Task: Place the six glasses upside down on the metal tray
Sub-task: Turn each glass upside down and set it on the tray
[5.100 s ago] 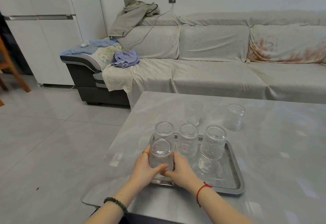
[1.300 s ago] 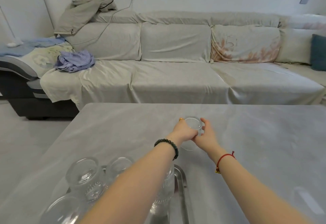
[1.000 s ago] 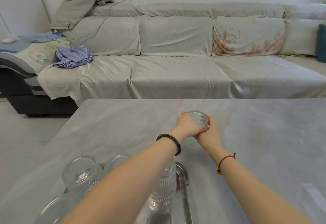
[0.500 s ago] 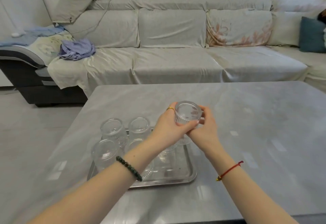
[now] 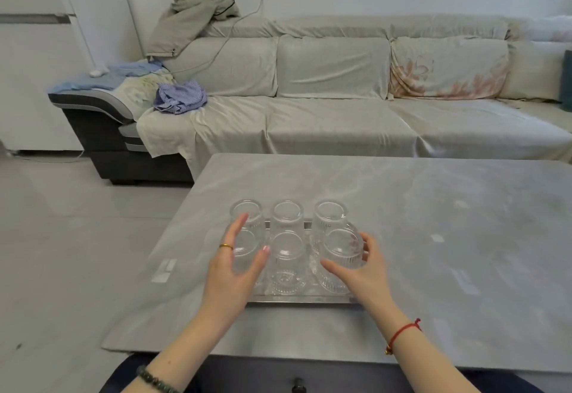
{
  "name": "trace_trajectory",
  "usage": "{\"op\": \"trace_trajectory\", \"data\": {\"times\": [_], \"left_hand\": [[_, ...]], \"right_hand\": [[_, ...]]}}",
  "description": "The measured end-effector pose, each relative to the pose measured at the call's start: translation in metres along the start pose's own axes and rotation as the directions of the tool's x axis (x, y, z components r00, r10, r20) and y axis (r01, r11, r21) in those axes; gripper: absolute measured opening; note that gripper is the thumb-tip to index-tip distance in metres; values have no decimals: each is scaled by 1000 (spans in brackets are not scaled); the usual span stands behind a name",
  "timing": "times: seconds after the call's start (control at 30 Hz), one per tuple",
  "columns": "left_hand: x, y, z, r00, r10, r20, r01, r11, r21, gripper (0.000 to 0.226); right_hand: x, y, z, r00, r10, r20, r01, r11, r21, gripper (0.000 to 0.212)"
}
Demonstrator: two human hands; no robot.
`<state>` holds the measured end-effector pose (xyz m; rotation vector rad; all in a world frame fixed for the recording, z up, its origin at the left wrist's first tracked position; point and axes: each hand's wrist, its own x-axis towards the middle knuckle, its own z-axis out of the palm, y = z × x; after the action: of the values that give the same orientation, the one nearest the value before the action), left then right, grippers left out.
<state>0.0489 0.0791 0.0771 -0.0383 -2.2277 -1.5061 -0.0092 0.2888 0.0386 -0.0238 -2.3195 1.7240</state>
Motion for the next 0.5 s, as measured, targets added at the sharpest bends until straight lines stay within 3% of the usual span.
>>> {"op": "trace_trajectory", "data": {"times": [0.17, 0.33, 0.5], "left_hand": [[-6, -49, -31, 980, -181, -76, 189, 976, 104, 76], [-8, -78, -40, 942, -323, 87, 303, 935, 184, 96], [-2, -86, -39, 936, -314, 157, 276, 935, 224, 94]], "right_hand": [[-2, 11, 9, 999, 22, 25, -22, 999, -31, 74], [0, 12, 9, 994, 12, 106, -6, 998, -59, 78], [9, 0, -5, 979, 21, 204, -12, 999, -44, 86]]}}
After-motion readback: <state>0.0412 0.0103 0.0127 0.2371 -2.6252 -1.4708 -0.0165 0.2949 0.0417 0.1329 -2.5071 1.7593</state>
